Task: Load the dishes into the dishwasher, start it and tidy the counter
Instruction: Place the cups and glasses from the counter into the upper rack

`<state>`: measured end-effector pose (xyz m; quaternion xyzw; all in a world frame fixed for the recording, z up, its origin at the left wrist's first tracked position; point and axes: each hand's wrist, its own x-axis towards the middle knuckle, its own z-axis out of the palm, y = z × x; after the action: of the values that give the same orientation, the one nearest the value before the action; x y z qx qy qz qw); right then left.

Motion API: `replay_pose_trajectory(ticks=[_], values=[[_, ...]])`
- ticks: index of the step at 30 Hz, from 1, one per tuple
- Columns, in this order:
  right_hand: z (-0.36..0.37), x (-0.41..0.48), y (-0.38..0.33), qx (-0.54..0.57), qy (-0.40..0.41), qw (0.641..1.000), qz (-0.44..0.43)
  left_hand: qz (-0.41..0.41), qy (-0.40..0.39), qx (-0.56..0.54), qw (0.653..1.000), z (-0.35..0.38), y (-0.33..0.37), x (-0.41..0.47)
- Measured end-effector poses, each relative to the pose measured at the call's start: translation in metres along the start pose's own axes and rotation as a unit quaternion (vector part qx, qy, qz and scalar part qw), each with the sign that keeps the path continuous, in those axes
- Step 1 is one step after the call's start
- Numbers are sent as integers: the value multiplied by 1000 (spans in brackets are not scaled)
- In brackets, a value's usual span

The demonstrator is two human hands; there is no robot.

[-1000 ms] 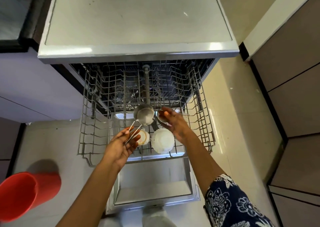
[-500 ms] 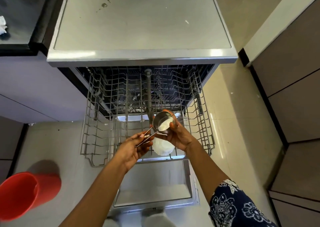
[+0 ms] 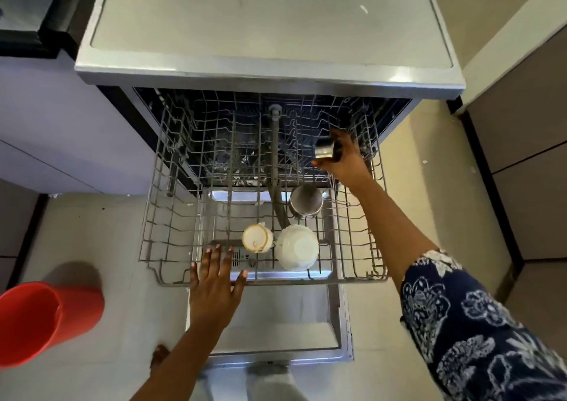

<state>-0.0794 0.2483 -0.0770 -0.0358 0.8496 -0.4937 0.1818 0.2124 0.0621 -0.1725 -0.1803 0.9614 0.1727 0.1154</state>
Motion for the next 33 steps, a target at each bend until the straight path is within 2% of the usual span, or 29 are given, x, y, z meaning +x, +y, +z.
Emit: replay_pose_trajectory(ticks=[3,5,8,14,21,33], values=[[11,24,-14,-151,-20,988,-10,9,8,20,1000,4,0,1],[24,33,-12,-257,-46,965,-25,14,19,18,1000,7,-1,2],[44,42,11,-334,-85,938,-31,31,34,7,999,11,-4,1],[65,47,26,-374,-96,921,-61,26,30,-3,999,13,-5,2],[70,54,33,-416,-92,903,-51,29,43,10,999,14,-4,2],[73,59,36,-400,-89,912,-13,27,50,13,998,17,-5,2]])
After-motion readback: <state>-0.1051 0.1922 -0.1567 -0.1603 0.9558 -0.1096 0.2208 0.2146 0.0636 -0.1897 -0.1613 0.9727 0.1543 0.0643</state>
